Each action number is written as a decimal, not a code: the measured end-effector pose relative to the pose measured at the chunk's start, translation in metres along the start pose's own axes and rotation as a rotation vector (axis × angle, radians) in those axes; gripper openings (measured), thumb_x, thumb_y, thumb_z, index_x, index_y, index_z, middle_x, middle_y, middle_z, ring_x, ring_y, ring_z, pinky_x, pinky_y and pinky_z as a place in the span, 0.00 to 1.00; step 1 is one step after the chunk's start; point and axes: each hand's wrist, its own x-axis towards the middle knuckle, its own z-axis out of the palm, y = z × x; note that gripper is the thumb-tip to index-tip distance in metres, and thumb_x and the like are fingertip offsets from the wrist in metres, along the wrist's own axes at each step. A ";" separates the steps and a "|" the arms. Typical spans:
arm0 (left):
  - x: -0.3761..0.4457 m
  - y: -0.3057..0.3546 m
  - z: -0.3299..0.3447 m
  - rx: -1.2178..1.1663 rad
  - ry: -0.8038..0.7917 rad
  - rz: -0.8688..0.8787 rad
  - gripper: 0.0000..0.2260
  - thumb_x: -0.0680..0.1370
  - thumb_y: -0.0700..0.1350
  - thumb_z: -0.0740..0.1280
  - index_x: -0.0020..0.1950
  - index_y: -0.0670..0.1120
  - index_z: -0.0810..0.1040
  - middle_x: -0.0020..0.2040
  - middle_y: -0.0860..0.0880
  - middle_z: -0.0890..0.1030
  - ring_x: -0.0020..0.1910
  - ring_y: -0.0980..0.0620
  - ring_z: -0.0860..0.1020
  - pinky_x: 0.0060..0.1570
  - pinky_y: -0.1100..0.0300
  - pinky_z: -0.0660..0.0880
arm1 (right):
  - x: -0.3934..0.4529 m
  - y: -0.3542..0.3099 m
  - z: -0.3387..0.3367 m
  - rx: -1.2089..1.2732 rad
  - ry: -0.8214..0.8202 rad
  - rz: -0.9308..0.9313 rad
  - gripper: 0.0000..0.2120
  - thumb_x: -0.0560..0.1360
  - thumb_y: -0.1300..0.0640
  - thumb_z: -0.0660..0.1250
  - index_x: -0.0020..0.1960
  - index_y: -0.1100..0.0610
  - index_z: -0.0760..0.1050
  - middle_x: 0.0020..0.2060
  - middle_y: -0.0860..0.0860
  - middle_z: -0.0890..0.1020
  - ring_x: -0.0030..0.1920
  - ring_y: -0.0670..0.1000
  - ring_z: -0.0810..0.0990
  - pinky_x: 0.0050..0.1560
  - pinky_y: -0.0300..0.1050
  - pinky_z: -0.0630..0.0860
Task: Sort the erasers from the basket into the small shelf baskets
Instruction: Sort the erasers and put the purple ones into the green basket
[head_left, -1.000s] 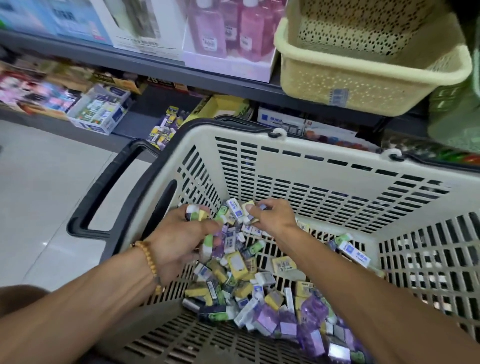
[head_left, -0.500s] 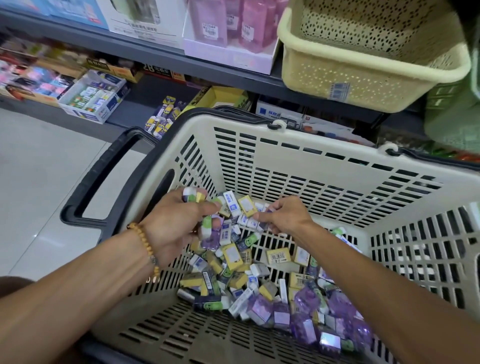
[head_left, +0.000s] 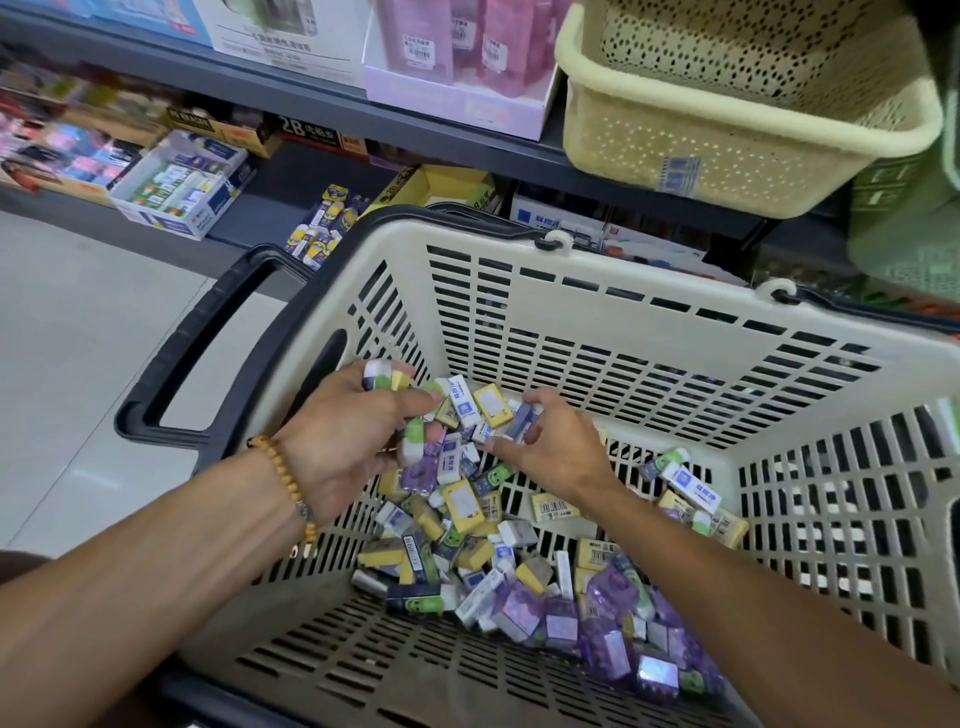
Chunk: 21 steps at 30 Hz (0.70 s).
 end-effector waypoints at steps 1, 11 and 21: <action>0.000 0.000 0.000 0.000 0.000 0.006 0.14 0.74 0.35 0.70 0.57 0.46 0.74 0.45 0.44 0.83 0.38 0.48 0.81 0.45 0.52 0.76 | 0.000 -0.001 0.000 -0.062 -0.012 -0.021 0.24 0.69 0.43 0.76 0.56 0.45 0.65 0.36 0.46 0.77 0.38 0.49 0.78 0.36 0.44 0.72; 0.001 0.000 -0.001 0.010 -0.004 0.030 0.14 0.75 0.35 0.70 0.57 0.45 0.74 0.45 0.44 0.83 0.39 0.47 0.82 0.37 0.56 0.75 | 0.001 0.006 -0.005 -0.020 0.105 0.011 0.13 0.77 0.56 0.69 0.61 0.56 0.75 0.36 0.49 0.83 0.40 0.49 0.82 0.45 0.44 0.79; 0.002 0.002 -0.004 -0.011 -0.046 -0.040 0.12 0.74 0.35 0.70 0.55 0.44 0.75 0.48 0.44 0.82 0.40 0.48 0.82 0.45 0.46 0.81 | 0.004 -0.005 0.013 -0.145 -0.021 -0.321 0.13 0.77 0.63 0.67 0.61 0.60 0.76 0.50 0.53 0.79 0.49 0.53 0.79 0.50 0.48 0.80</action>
